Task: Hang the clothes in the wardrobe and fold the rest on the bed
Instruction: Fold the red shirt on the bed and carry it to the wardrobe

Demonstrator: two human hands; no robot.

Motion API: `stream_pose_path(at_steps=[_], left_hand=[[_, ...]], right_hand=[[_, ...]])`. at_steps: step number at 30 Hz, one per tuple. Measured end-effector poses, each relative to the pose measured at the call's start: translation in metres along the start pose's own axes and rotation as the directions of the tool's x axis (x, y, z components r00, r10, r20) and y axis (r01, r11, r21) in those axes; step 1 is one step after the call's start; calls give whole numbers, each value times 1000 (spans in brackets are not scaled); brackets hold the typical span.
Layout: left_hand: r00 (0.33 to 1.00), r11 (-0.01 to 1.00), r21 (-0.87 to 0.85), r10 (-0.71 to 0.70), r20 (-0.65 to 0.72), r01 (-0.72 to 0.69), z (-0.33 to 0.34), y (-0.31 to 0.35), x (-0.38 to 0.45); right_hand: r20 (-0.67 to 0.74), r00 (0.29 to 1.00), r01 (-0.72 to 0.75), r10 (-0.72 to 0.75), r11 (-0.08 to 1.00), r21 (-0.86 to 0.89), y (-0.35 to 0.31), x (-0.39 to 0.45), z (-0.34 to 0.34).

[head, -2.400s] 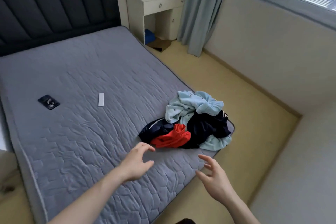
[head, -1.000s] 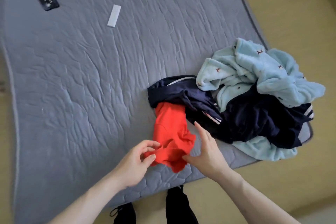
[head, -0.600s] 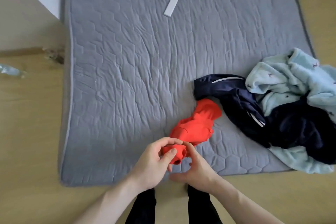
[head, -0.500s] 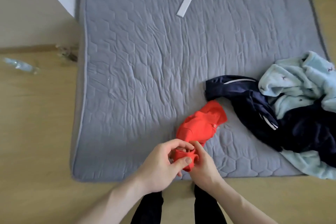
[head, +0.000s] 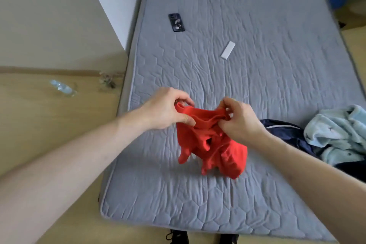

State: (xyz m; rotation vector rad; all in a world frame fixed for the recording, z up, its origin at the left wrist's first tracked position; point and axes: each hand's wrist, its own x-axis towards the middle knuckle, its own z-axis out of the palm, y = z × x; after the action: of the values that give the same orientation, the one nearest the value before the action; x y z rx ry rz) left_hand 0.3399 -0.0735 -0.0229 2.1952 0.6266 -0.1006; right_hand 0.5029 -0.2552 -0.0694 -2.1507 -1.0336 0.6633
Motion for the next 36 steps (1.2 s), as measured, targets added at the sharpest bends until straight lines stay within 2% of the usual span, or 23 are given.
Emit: stream_pose_path(at_steps=[3,7,9,11,14,16,18,21,24,27,29,31,33,34,36], left_hand=[[986,984,151,117,-120,-98,-61,33,34],[948,953,275,196,-252,-124,-121,61,54],[919,941,303,249,-305,-154,-133,67,56],[889,944,276,277,-364,-181,-134,64,54],[851,946,230,310,-424,-231,-116,43,40],[850,933,269,335,-406,-240,-92,18,25],[888,920,325,325,-326,-218,-59,-18,10],[968,918,377,196,-157,-125,4,-83,-14],[998,897,442,-2,-68,32,65,-140,-49],[985,860,494,-168,31,131,112,-179,-87],[977,881,441,-210,36,173,131,-189,-106],[955,915,273,-283,-92,298,140,-191,-112],[867,891,12,-438,-238,454,136,-188,-106],[819,865,-131,-501,-280,485,127,-187,-101],[735,821,-344,-566,-373,457,102,-180,-90]], right_hand=[[-105,986,123,-127,992,-42,-40,50,-44],[-258,927,239,-271,959,-150,-77,84,-92],[-282,903,296,-323,946,-133,-89,86,-102],[-309,892,309,-329,944,-114,-92,84,-105],[-347,898,250,-270,963,-102,-69,71,-101],[-294,930,194,-221,974,-116,-37,56,-94],[-196,967,127,-162,975,-182,1,35,-81],[-20,999,28,-35,953,-302,56,2,-53],[168,976,-62,136,921,-385,102,-34,-21],[310,907,-101,285,862,-497,141,-71,5],[319,870,-163,376,830,-534,160,-91,14],[276,861,-232,427,813,-534,174,-104,14],[183,886,-293,426,820,-491,183,-112,7],[125,895,-329,428,823,-464,187,-114,2],[44,901,-375,431,826,-421,190,-115,-10]])
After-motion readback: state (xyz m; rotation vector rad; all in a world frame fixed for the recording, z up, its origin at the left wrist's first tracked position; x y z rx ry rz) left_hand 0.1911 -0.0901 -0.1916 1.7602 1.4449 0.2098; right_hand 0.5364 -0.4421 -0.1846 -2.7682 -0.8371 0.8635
